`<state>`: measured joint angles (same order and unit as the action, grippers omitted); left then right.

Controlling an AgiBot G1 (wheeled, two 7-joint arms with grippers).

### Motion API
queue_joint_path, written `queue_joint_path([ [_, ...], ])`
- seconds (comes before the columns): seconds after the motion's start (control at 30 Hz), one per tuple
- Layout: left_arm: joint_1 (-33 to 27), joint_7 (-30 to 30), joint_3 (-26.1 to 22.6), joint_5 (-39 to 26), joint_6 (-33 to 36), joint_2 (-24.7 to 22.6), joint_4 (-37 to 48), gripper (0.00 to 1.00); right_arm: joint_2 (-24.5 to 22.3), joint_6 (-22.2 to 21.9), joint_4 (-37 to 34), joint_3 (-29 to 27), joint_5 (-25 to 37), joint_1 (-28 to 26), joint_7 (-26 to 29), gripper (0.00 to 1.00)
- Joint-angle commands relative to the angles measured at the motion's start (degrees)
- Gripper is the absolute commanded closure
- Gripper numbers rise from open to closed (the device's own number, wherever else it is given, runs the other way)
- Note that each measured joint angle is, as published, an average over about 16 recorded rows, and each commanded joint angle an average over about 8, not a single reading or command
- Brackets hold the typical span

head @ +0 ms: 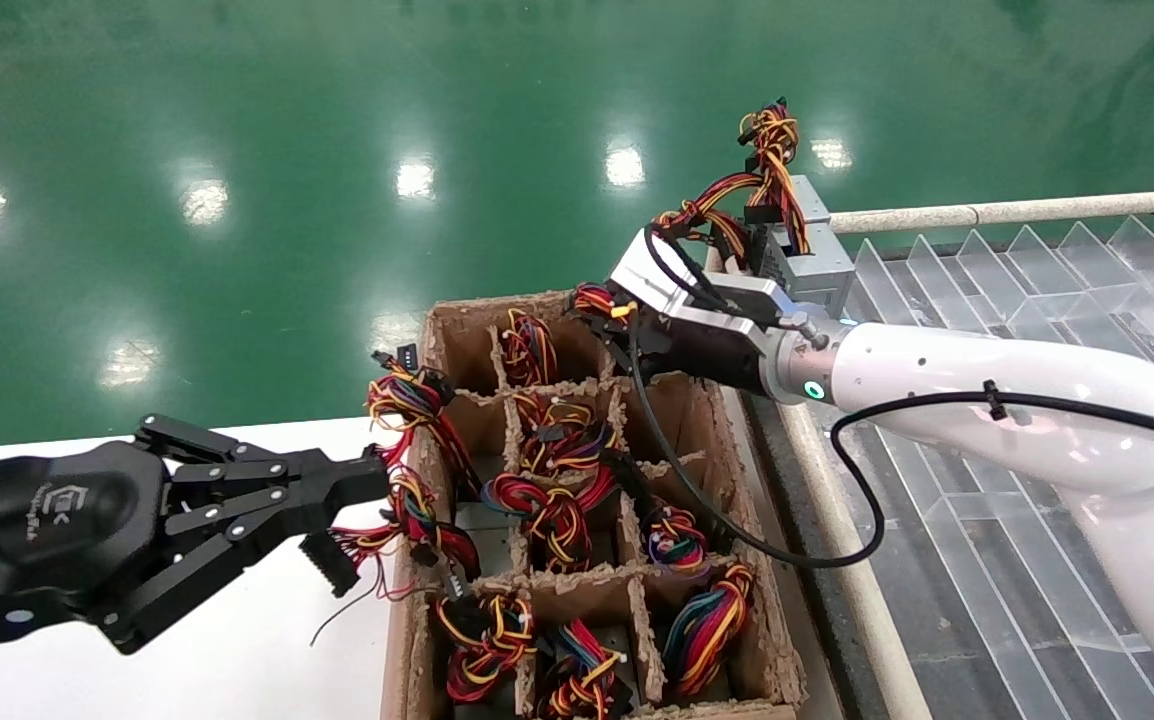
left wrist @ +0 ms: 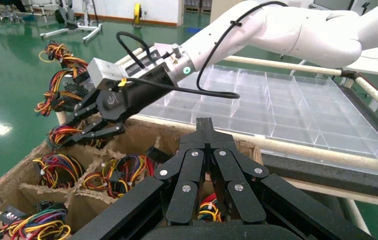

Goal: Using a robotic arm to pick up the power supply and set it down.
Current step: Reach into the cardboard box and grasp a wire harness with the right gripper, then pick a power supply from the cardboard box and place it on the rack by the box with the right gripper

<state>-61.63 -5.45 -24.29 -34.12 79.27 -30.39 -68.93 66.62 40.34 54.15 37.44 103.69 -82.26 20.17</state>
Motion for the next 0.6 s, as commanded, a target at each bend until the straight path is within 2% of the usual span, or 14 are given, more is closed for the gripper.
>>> queue_joint_path([
  [0.03, 0.00, 0.00, 0.00, 0.00, 0.00, 0.00, 0.00, 1.00, 0.00, 0.16, -0.19, -0.11, -0.45, 0.01, -0.30, 1.00],
  [0.4, 0.00, 0.00, 0.00, 0.00, 0.00, 0.00, 0.00, 1.00, -0.80, 0.35, 0.04, -1.14, -2.46, 0.08, -0.78, 1.00],
  [0.6, 0.00, 0.00, 0.00, 0.00, 0.00, 0.00, 0.00, 1.00, -3.88, 1.70, 4.18, -3.41, -6.10, 0.05, 0.33, 1.00],
])
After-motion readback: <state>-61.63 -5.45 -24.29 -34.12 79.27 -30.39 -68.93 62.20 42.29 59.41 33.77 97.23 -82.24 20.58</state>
